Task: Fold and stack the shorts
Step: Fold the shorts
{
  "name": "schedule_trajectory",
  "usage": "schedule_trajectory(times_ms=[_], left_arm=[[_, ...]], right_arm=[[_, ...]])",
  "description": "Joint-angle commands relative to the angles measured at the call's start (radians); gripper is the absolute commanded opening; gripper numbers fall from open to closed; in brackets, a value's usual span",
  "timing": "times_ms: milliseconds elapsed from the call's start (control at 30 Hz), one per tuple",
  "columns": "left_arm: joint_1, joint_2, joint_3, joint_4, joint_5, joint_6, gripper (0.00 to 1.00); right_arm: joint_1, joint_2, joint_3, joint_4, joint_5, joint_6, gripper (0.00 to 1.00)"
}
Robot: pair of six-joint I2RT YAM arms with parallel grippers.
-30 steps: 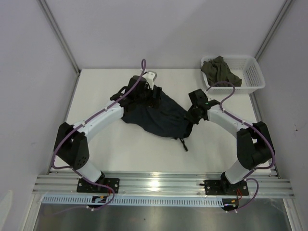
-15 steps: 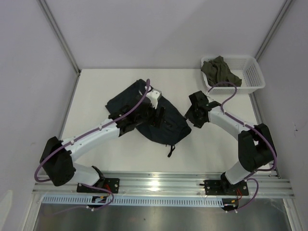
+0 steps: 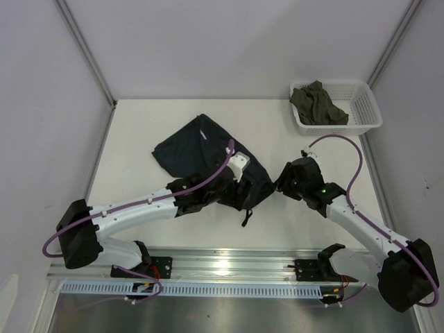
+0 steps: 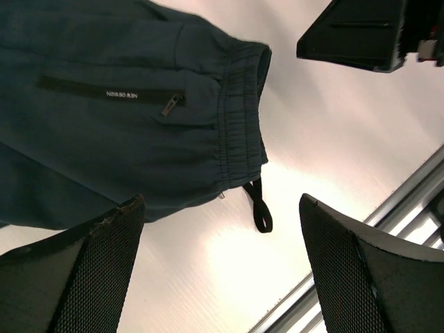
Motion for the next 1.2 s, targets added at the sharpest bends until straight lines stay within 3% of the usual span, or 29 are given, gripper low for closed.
schedule_trajectory(times_ms=[0,233,400,933,1167], left_arm=[[-0.039,0.052,0.029,-0.024,-0.082,-0.048,0.93],[-0.071,0.155,0.093,-0.035,-0.134,-0.071,0.93],[-0.066,0.21,0.127,-0.024,-0.155,-0.073,0.93],[-0.045,0.267,0.1,0.112,-0.005,0.002,0.91],[0.004,0.377,0.083,0.206,0.099,-0.001,0.89]], right_arm=[[0.019,-0.023,-0.024,0.085,-0.029,-0.045,0.52],[0.064,-0.001,-0.084,0.22,-0.019,-0.028,0.61],[0.065,0.04,-0.116,0.321,-0.002,-0.015,0.61],[0.006,0.216,-0.164,0.572,-0.043,0.015,0.58],[-0.024,0.272,-0.223,0.741,-0.072,0.015,0.58]])
